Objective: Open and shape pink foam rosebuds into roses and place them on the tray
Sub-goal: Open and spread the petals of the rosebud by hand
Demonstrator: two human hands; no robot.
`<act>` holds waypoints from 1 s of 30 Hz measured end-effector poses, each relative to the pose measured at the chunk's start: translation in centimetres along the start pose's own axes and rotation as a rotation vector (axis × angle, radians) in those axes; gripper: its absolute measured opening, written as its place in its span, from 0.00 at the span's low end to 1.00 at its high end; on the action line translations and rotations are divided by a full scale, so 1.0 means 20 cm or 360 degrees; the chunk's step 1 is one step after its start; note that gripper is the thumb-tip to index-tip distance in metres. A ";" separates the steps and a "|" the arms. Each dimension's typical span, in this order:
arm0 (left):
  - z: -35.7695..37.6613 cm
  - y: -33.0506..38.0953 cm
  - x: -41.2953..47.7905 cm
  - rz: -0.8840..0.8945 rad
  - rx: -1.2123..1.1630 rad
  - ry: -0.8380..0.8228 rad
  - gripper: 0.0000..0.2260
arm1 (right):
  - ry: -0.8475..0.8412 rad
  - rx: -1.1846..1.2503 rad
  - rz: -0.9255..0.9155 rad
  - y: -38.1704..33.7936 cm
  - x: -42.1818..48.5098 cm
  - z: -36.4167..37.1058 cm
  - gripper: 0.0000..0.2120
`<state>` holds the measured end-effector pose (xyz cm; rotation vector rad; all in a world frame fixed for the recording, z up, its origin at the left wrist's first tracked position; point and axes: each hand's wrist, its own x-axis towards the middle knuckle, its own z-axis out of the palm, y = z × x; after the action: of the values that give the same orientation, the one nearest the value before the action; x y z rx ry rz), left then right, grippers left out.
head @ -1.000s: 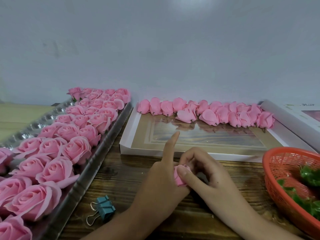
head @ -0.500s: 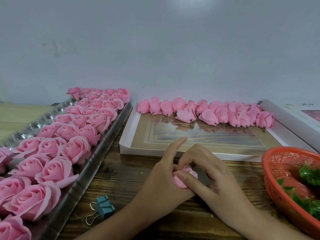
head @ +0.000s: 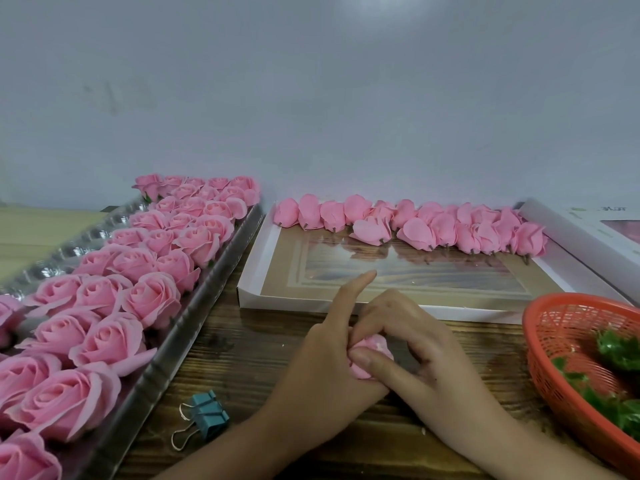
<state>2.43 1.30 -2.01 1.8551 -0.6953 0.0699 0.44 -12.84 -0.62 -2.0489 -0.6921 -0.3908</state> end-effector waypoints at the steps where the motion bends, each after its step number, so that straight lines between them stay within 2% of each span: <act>1: 0.00 0.00 0.00 -0.0009 -0.0043 -0.0008 0.40 | -0.0014 0.0021 -0.0012 0.00 0.00 0.00 0.07; 4: 0.00 0.00 0.00 -0.0024 -0.0044 0.0035 0.39 | 0.0020 0.0051 0.0006 0.01 0.00 0.00 0.07; 7: 0.00 -0.01 -0.01 -0.0021 0.0101 0.0127 0.39 | 0.0109 0.0038 0.0119 0.00 0.00 0.02 0.08; 10: 0.01 -0.01 -0.01 -0.0013 0.0278 0.0154 0.40 | 0.0088 0.0017 0.0129 0.01 -0.01 0.02 0.09; 14: 0.01 0.00 -0.01 -0.0011 0.0147 0.0125 0.40 | 0.0023 0.0058 0.0030 0.02 0.00 0.02 0.07; 18: 0.00 0.00 0.00 -0.0060 -0.0038 0.0098 0.38 | -0.0018 0.0285 0.0069 0.04 0.00 0.00 0.06; 21: 0.00 0.00 0.00 -0.0049 0.0015 0.0123 0.37 | 0.0020 0.0269 0.0073 0.04 0.00 0.01 0.07; 26: 0.01 -0.02 -0.01 0.0019 0.0312 0.0151 0.40 | 0.0027 0.0076 0.0049 0.02 -0.01 0.02 0.06; 30: 0.00 -0.01 -0.01 -0.0004 0.0164 0.0130 0.39 | -0.0028 0.0104 -0.0020 0.04 0.00 0.01 0.04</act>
<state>2.44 1.37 -2.31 1.9401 -0.6426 0.1819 0.88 -13.11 -1.23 -1.9891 -0.7194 -0.3532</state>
